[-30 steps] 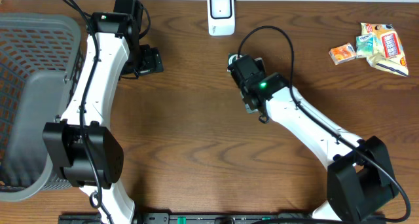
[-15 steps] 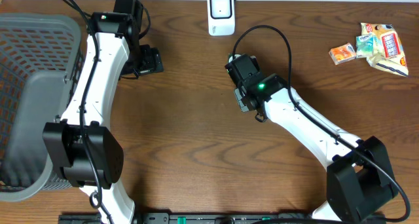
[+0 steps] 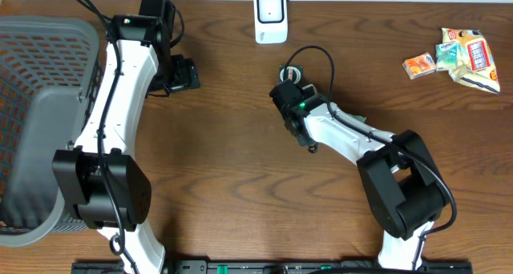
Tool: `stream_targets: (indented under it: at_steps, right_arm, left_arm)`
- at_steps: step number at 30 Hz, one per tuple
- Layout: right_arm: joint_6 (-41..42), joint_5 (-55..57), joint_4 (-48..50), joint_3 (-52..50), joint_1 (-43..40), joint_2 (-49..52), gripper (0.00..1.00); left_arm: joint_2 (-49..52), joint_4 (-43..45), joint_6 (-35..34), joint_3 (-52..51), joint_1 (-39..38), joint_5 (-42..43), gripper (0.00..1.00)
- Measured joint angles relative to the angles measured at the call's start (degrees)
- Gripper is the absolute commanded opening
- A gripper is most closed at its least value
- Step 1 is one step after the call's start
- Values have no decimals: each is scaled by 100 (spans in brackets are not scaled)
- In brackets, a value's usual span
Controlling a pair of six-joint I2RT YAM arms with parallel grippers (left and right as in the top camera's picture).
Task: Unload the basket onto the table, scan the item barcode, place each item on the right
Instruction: 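Move the teal wrapper down beside the dark green tin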
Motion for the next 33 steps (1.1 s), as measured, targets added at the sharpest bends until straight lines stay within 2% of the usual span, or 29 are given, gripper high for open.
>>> stream_targets:
  at_steps: [3, 5, 6, 8, 10, 15, 20, 27, 33]
  right_arm:
    - [11, 50, -2, -2, -42, 44, 46]
    - [35, 66, 11, -9, -79, 79, 42]
    - [44, 59, 22, -11, -103, 87, 33]
    - [87, 31, 63, -13, -164, 87, 20]
    - [81, -13, 109, -15, -243, 87, 2]
    - [52, -286, -4, 66, -503, 87, 1]
    - [15, -1091, -549, 597, -721, 83, 1]
    - [-516, -3217, -1012, 1620, -890, -299, 1]
    - [-776, -5309, -1008, 1788, -1176, -802, 1]
  left_arm:
    - [0, -2, 0, 0, 0, 2, 98]
    - [0, -2, 0, 0, 0, 0, 98]
    - [0, 0, 0, 0, 0, 0, 98]
    - [0, 0, 0, 0, 0, 0, 98]
    - [0, 0, 0, 0, 0, 0, 98]
    - [0, 0, 0, 0, 0, 0, 98]
    - [0, 0, 0, 0, 0, 0, 98]
    - [0, 0, 0, 0, 0, 0, 98]
    - [0, 0, 0, 0, 0, 0, 98]
